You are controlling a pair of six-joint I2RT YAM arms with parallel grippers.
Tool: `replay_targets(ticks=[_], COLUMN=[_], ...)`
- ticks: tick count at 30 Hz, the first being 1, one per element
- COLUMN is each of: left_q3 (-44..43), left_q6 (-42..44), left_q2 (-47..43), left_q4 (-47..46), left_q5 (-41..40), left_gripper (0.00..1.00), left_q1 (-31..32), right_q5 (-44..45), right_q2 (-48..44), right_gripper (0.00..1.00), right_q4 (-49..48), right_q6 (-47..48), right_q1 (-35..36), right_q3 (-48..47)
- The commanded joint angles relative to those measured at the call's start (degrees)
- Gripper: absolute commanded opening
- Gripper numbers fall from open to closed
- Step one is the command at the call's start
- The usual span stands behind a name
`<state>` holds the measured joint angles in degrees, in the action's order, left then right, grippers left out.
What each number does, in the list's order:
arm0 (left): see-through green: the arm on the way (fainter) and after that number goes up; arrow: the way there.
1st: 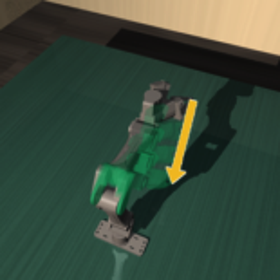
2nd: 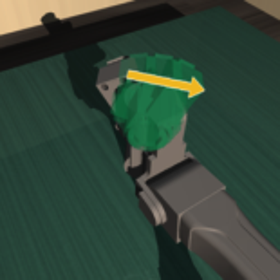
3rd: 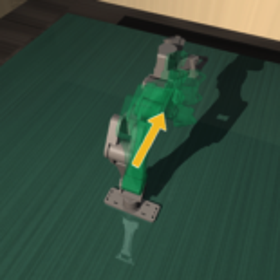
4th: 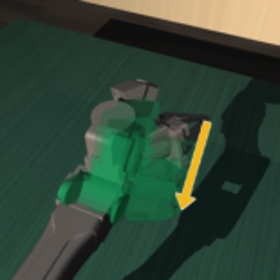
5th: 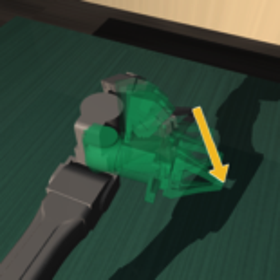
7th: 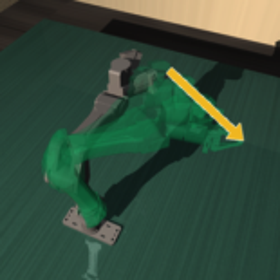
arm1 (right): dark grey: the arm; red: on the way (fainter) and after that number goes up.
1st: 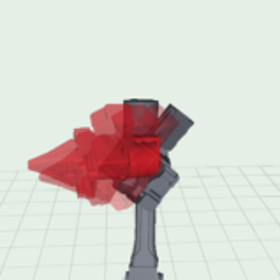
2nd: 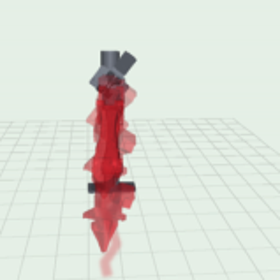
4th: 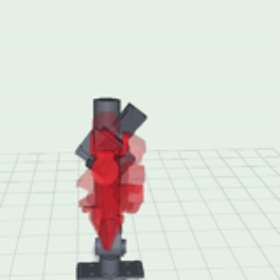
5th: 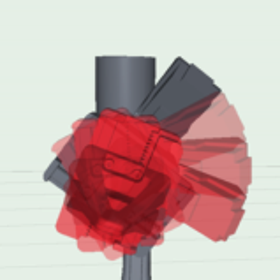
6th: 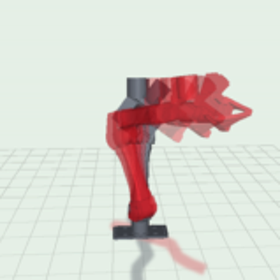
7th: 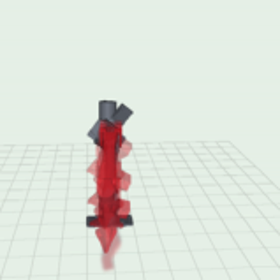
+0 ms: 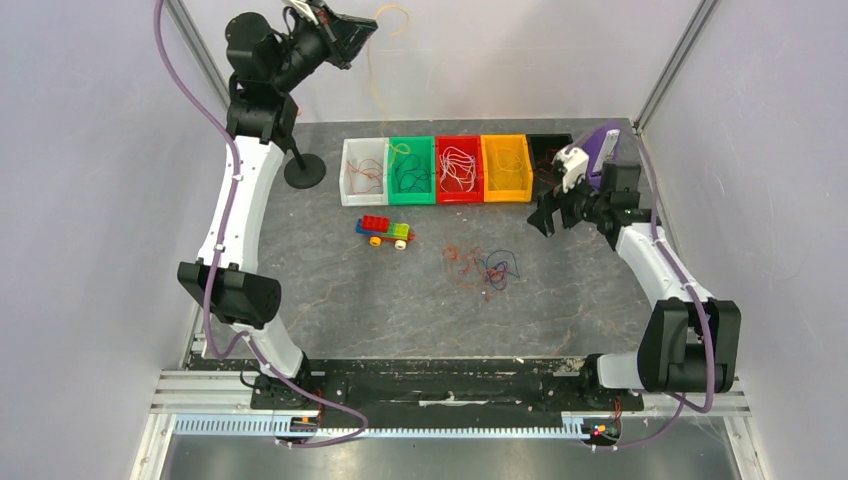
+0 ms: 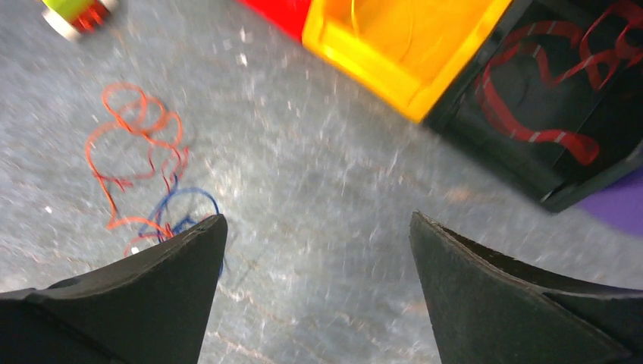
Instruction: Untangle the cables
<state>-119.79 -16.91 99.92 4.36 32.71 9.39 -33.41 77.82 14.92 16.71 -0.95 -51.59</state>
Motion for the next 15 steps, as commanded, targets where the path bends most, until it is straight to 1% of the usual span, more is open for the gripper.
replay_targets(ticks=[1, 2, 4, 6, 7, 8, 10, 12, 15], left_q3=[-2.7, -2.67, -2.19, -1.22, -0.63, -0.05, 1.21, 2.33, 2.8], left_q6=[-4.15, -4.03, -3.97, -4.31, -4.31, -4.36, -4.15, -4.45, -6.26], left_q2=[0.67, 0.84, 1.04, 1.17, 1.24, 1.24, 1.37, 1.42, 1.96], left_q4=[-2.59, -2.25, -1.74, -1.64, -1.59, -1.59, -1.43, -1.37, -1.42], left_q5=[3.59, 3.6, 3.52, 3.16, 3.07, 2.92, 2.93, 2.8, 2.13], left_gripper=[0.02, 0.02, 0.02, 0.02, 0.02, 0.02, 0.02, 0.02, 0.02], left_q1=[3.94, 4.8, 6.79, 9.13, 10.15, 11.43, 13.77, 15.71, 17.92], right_q5=[-13.3, -16.29, -19.82, -20.63, -20.64, -20.68, -20.37, -18.95, -17.5], right_q2=[-1.8, -2.03, -2.63, -3.06, -2.96, -2.64, -1.64, -0.63, 0.97], right_gripper=[0.9, 0.87, 0.8, 0.75, 0.73, 0.69, 0.67, 0.67, 0.72], right_q4=[-5.54, -7.89, -17.36, -28.62, -32.22, -35.41, -38.01, -39.16, -39.66], right_q6=[-2.77, -4.8, -13.22, -22.5, -26.04, -28.58, -31.32, -32.64, -33.61], right_q1=[-1.01, -0.94, -0.76, 0.48, 0.75, 3.11, 5.83, 8.39, 11.64], right_q3=[-9.61, -10.96, -12.1, -13.11, -14.24, -15.55, -18.97, -21.84, -23.73])
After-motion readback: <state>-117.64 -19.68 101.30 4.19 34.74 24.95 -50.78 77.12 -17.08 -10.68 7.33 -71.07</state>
